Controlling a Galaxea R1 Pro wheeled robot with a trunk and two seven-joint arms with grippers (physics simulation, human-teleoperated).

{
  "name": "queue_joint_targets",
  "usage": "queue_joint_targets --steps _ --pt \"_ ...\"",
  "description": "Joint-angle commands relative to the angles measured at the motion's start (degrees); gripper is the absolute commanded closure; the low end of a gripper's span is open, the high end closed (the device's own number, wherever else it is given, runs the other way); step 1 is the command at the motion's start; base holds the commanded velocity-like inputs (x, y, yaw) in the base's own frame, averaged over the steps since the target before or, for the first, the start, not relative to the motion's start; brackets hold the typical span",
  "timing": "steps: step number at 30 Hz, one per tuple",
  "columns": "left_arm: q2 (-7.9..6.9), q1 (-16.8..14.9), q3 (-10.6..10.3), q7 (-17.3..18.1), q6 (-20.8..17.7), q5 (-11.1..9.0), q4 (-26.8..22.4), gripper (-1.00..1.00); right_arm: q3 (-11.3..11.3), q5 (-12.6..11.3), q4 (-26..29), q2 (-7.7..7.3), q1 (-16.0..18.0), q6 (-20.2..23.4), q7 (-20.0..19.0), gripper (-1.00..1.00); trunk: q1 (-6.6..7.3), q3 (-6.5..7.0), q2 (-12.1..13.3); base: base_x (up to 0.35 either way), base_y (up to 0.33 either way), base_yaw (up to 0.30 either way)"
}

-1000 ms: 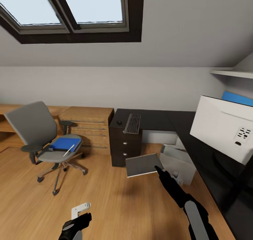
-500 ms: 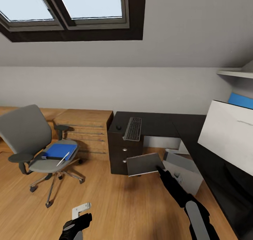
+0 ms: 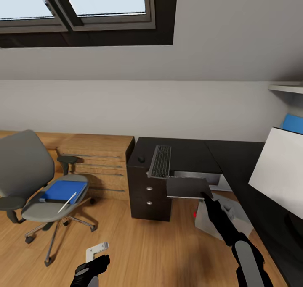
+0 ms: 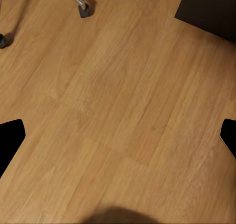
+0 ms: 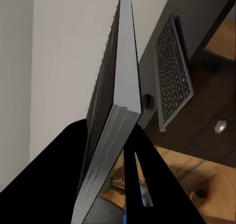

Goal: In the bedroom, organize the workspace by keeping the computer under the desk, ensuring the monitor is on the desk, placing the keyboard on the desk next to the monitor, placing the mouse on the desk next to the keyboard, moving the folder from the swivel chair onto the desk next to the mouse, stacking the notebook on top of the folder with the pen on top of the notebook, and positioning the swivel chair next to the desk.

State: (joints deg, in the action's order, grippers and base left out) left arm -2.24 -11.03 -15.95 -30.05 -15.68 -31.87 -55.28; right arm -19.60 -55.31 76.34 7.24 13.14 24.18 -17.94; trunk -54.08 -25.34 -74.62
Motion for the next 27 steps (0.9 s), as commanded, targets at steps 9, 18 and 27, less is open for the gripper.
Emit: queue_joint_targets --steps 9,18,27 --pt "-0.21 -0.05 -0.12 -0.45 -0.14 -0.38 -0.09 -1.0 -4.32 -0.66 0.12 0.04 0.07 -3.02 0.08 1.0 -0.03 -0.06 -0.03 0.326 0.0 0.0" --pt "-0.21 -0.05 -0.16 -0.69 -0.14 -0.38 -0.17 -1.0 -5.12 -0.67 -0.1 0.0 0.05 -4.6 1.37 1.0 -0.03 -0.06 -0.03 0.326 0.0 0.0" --pt "-0.15 -0.05 -0.22 -0.47 -0.14 -0.38 -0.43 -1.0 -5.03 -0.67 -1.46 -0.03 0.06 -5.13 2.44 1.0 -0.03 -0.06 -0.03 0.326 0.0 0.0"
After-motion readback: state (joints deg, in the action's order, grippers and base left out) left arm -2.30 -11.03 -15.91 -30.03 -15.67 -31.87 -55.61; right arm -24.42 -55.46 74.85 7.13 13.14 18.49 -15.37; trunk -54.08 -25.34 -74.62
